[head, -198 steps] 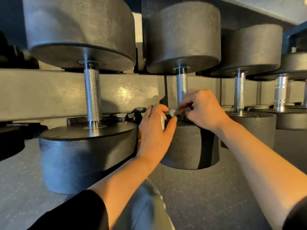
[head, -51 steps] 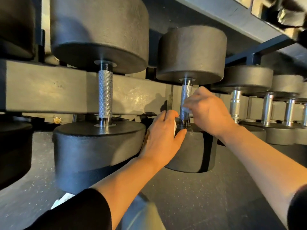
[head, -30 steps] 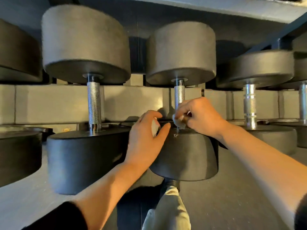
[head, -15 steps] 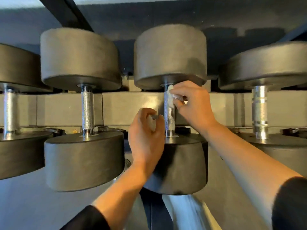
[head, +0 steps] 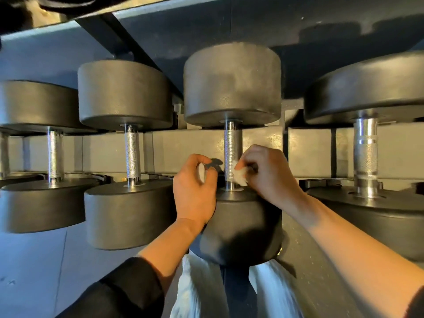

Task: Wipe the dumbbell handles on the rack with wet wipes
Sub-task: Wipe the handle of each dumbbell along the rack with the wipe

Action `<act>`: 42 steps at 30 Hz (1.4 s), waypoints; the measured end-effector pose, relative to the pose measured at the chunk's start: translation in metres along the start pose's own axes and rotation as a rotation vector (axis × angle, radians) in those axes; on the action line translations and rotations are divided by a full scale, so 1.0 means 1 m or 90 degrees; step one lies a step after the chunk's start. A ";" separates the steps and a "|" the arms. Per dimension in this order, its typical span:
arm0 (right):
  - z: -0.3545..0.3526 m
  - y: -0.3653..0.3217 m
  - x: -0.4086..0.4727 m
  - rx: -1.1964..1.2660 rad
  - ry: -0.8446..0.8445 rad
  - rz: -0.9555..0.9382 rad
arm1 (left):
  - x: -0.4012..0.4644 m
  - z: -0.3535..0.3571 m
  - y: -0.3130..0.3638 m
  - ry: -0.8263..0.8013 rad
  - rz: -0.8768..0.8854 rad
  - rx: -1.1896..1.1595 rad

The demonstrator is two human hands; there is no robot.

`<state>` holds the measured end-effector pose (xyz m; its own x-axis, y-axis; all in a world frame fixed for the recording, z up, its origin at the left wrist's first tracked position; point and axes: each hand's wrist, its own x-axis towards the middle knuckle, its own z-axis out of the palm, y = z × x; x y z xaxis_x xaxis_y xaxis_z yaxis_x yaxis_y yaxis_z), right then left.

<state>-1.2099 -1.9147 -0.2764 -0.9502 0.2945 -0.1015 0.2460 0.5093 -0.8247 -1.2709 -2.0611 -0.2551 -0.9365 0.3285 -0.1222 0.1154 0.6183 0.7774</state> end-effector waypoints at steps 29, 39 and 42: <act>0.001 0.035 -0.004 0.131 0.068 0.094 | 0.001 0.003 0.009 0.012 0.063 0.104; 0.011 0.030 0.043 0.231 0.207 0.150 | -0.008 0.015 0.021 -0.027 0.153 0.154; 0.015 0.025 0.044 0.367 0.228 0.185 | -0.008 0.016 0.021 -0.026 0.151 0.160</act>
<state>-1.2482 -1.9017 -0.3100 -0.7173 0.6491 -0.2533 0.2443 -0.1062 -0.9639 -1.2556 -2.0394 -0.2476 -0.8606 0.5091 0.0149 0.4106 0.6762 0.6117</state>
